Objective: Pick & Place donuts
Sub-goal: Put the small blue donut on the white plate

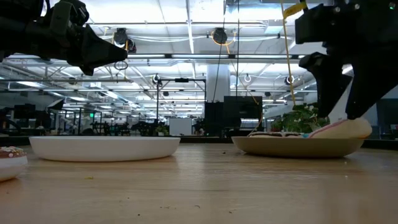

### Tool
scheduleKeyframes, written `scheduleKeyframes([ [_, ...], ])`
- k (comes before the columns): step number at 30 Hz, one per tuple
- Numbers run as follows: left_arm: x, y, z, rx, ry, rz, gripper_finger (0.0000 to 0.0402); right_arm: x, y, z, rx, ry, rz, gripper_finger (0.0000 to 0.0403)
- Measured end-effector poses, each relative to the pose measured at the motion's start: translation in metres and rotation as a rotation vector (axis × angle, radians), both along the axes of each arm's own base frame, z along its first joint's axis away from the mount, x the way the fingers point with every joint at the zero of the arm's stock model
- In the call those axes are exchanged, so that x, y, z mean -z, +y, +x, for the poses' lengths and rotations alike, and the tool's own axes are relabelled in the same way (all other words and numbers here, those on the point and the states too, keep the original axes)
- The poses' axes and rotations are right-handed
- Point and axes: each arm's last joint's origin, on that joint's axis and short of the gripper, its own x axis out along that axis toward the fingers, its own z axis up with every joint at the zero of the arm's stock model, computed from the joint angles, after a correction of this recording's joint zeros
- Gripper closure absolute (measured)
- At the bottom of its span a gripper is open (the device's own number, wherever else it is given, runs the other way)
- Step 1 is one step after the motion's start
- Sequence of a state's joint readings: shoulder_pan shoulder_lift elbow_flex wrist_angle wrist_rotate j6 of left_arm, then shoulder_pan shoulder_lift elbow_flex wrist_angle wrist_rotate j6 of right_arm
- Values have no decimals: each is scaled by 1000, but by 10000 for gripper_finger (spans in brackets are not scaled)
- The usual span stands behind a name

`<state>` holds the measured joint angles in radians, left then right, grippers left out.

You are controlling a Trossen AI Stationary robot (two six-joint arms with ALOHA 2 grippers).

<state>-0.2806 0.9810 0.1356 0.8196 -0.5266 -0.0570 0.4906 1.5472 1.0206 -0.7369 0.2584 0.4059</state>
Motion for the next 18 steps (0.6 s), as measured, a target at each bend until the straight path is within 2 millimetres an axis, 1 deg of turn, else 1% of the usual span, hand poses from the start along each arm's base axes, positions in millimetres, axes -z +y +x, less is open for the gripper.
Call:
scheduleKeyframes([
  [3,0,0,0,0,0,0,360,-7,2,3,-1,-20,13,166],
  [5,0,0,0,0,0,0,360,-16,3,5,0,-53,33,168],
  [8,0,0,0,0,0,0,360,-39,9,6,-39,-210,108,185],
  [10,0,0,0,0,3,1,360,-62,16,2,-126,-362,162,207],
  [12,0,0,0,0,4,2,360,-86,18,-12,-210,-479,184,241],
  [14,1,0,0,0,6,2,360,-110,15,-32,-258,-578,171,283],
  [16,1,0,0,0,7,2,360,-132,8,-57,-280,-672,154,331],
  [18,1,0,0,0,8,2,360,-147,-2,-82,-293,-769,162,379],
])
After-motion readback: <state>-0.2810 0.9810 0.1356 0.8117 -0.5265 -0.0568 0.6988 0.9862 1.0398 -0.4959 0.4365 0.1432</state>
